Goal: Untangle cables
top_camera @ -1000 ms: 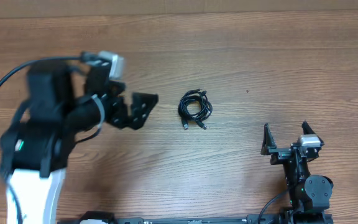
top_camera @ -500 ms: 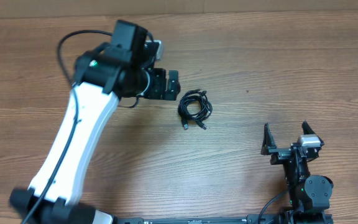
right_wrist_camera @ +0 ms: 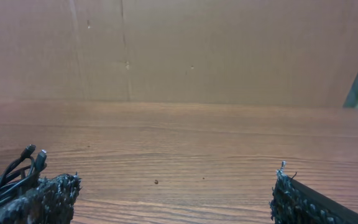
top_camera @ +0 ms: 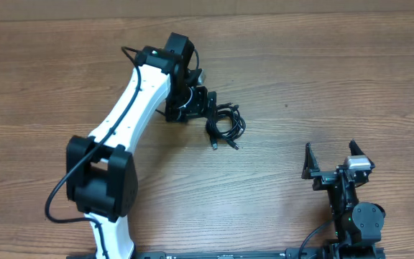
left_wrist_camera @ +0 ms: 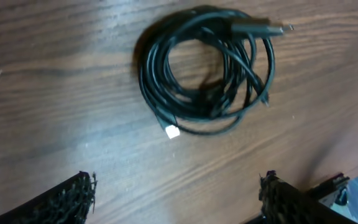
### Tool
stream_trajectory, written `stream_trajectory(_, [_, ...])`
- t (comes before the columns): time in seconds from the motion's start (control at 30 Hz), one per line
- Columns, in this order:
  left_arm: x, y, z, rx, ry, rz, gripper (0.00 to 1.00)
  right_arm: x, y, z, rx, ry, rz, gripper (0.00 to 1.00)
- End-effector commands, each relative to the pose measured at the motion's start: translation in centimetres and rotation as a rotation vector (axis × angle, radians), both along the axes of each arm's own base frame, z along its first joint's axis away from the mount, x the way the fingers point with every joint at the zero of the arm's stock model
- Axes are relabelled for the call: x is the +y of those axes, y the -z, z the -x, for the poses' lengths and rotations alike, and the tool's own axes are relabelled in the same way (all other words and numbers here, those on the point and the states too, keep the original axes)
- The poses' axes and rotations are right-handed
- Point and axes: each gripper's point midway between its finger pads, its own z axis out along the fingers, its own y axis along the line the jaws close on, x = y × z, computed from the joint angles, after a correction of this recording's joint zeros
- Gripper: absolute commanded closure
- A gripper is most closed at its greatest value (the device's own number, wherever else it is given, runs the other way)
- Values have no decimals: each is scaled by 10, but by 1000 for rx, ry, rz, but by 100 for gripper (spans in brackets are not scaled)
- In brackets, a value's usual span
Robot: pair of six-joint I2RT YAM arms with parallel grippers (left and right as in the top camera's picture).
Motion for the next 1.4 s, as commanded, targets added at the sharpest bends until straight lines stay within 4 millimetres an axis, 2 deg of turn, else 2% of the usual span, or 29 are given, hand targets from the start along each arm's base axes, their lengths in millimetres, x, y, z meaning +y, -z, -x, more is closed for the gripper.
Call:
stream_trajectory(0.0, [-10, 7, -7, -6, 13, 20, 14, 0, 1, 0, -7, 5, -6, 0])
stream_trajectory(0.23, [4, 18, -20, -63, 3, -81, 15, 0, 1, 0, -7, 5, -6, 0])
stream_trajectory(0.57, [-7, 17, -17, -73, 29, -72, 12, 1, 0, 0, -9, -6, -7, 0])
stream_trajectory(0.67, [-13, 17, -14, -77, 52, -67, 6, 38, -4, 6, -13, -218, -92, 0])
stream_trajectory(0.73, [-17, 17, -12, -80, 71, -63, 4, 70, -6, 19, 21, -416, -218, 0])
stream_trajectory(0.83, [-21, 17, -10, -81, 79, -63, 2, 86, -9, 28, 65, -522, -343, 0])
stream_trajectory(0.9, [-22, 17, -10, -82, 80, -62, 1, 86, -23, 29, 28, -534, -410, 0])
stream_trajectory(0.97, [-21, 17, -10, -81, 76, -62, 0, 91, -49, 36, -74, -594, -393, 0])
stream_trajectory(1.0, [-22, 17, -10, -81, 77, -62, 0, 94, -70, 44, -158, -628, -364, 0])
stream_trajectory(1.07, [-21, 17, -10, -81, 76, -62, 0, 92, -101, 53, -264, -642, -333, 0])
stream_trajectory(1.17, [-21, 17, -10, -80, 77, -63, 0, 85, -149, 67, -380, -603, -258, 0])
stream_trajectory(1.27, [-22, 17, -10, -81, 77, -62, 0, 72, -180, 69, -361, -494, -181, 0])
stream_trajectory(1.37, [-22, 17, -12, -87, 73, -59, 0, 61, -194, 62, -237, -402, -136, 0])
